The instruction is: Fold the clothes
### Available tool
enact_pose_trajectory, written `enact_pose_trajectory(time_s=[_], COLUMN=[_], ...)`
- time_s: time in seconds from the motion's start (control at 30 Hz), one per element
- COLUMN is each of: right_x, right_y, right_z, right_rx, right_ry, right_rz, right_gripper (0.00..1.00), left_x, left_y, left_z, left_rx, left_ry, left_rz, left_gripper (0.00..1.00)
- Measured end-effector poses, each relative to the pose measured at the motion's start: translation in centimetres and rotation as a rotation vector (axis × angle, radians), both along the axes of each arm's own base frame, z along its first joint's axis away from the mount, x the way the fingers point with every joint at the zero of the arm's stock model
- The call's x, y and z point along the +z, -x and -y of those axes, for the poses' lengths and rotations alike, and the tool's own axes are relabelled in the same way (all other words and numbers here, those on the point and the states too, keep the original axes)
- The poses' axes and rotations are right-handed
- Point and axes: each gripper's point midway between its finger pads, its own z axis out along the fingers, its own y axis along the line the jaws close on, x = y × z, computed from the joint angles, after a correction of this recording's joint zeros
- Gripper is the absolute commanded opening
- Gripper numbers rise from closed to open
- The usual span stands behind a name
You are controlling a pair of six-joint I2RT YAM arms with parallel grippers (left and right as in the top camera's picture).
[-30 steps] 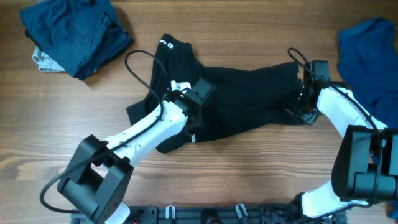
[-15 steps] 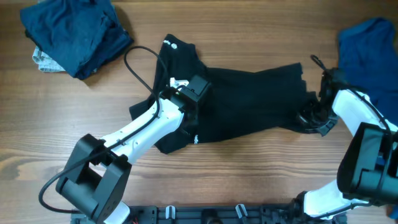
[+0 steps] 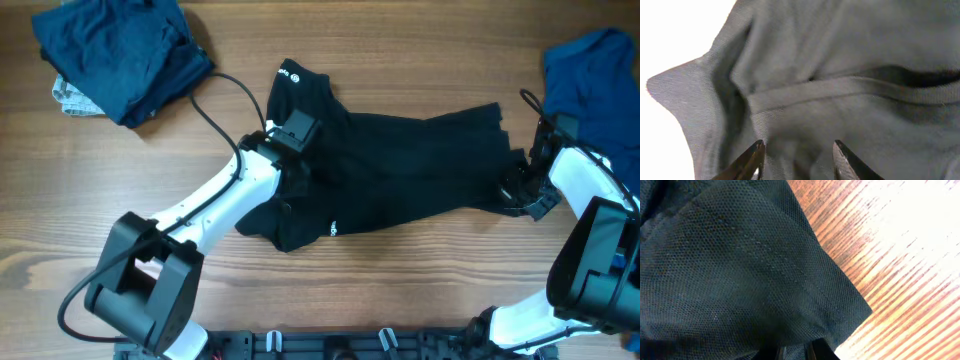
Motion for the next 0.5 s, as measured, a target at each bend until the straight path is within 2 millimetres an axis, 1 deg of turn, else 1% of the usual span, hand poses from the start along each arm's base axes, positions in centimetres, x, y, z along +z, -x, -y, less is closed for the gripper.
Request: enact_pose_trajectory(time_s=[0.1, 0.2, 0.23, 0.3, 0.33, 0.5], right_x=[0.0, 0.0, 0.0, 0.0, 0.0, 0.0], right_y=[0.0, -0.1, -0.2, -0.2, -0.3, -0.3], right_z=[-0.1, -0.2, -0.2, -0.3, -0.3, -0.4], right_rx=[0.010, 0.013, 0.014, 0.021, 0.024, 0.026], right_ry=[-0.006, -0.019, -0.023, -0.027, -0.029, -0.039], right_rz=[0.002, 0.009, 0.010, 0.012, 0.015, 0.019], right_gripper=[0.15, 0.15, 0.16, 0.17, 0.17, 0.17], left_x=[0.0, 0.1, 0.1, 0.0, 0.0, -0.1], left_y=[0.6, 1.9, 2.7, 3.9, 4.2, 4.5], left_z=[1.1, 2.9, 3.3, 3.6, 3.7, 3.9], left_rx=[-0.036, -0.095, -0.109, -0.120, -0.122, -0.116], left_ry=[0.018, 0.046, 0.059, 0.080, 0.088, 0.118], left_rz=[-0.011, -0.031, -0.057, -0.111, -0.127, -0.151], left_gripper=[0.44, 0.43, 0.43, 0.44, 0.44, 0.43])
